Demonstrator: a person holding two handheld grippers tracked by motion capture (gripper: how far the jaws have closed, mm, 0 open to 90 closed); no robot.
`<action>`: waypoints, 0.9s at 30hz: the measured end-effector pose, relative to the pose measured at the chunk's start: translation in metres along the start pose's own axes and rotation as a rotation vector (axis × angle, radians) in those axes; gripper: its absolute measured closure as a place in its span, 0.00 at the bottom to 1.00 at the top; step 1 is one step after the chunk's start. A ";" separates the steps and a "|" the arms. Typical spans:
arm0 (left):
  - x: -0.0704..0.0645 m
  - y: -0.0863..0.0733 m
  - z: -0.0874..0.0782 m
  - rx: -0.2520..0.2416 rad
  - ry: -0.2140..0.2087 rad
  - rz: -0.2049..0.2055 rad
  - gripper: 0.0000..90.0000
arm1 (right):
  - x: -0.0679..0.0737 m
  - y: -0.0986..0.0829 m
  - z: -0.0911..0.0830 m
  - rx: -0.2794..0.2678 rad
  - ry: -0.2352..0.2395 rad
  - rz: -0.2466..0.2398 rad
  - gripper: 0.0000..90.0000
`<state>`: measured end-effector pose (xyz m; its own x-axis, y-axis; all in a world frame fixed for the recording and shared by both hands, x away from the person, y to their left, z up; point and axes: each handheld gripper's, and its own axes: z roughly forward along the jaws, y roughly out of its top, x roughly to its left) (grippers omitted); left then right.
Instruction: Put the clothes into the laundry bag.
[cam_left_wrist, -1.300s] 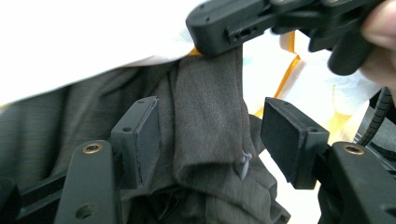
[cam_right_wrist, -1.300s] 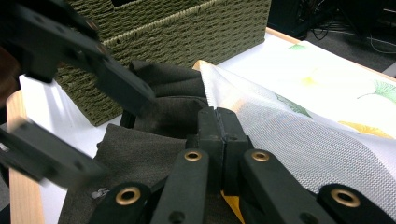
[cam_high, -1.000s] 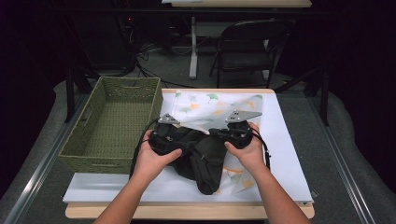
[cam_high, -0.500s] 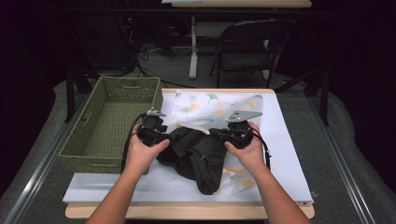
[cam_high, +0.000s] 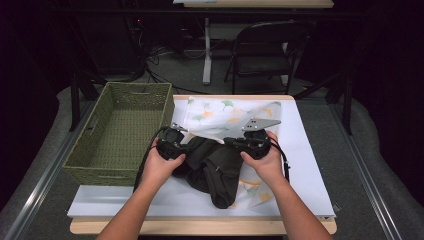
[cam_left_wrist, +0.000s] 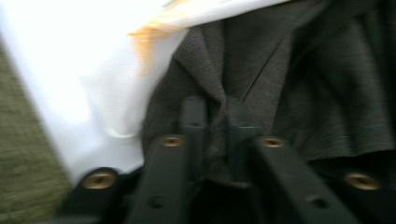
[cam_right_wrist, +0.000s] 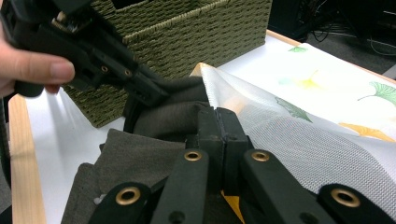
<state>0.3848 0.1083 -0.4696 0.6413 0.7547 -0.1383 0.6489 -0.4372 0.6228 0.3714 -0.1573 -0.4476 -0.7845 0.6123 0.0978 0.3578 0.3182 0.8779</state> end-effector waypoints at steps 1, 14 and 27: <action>-0.002 -0.001 0.001 -0.001 -0.012 0.003 0.96 | 0.001 0.000 0.000 0.000 -0.001 0.000 1.00; -0.039 0.005 0.000 -0.056 -0.176 0.048 0.97 | 0.003 0.001 0.002 -0.010 0.022 0.008 1.00; -0.048 0.017 0.027 -0.094 -0.180 0.047 0.97 | 0.013 0.006 -0.002 -0.026 0.056 -0.012 1.00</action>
<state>0.3761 0.0509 -0.4731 0.7385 0.6311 -0.2373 0.5806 -0.4165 0.6996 0.3621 -0.1491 -0.4403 -0.8157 0.5673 0.1127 0.3358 0.3059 0.8909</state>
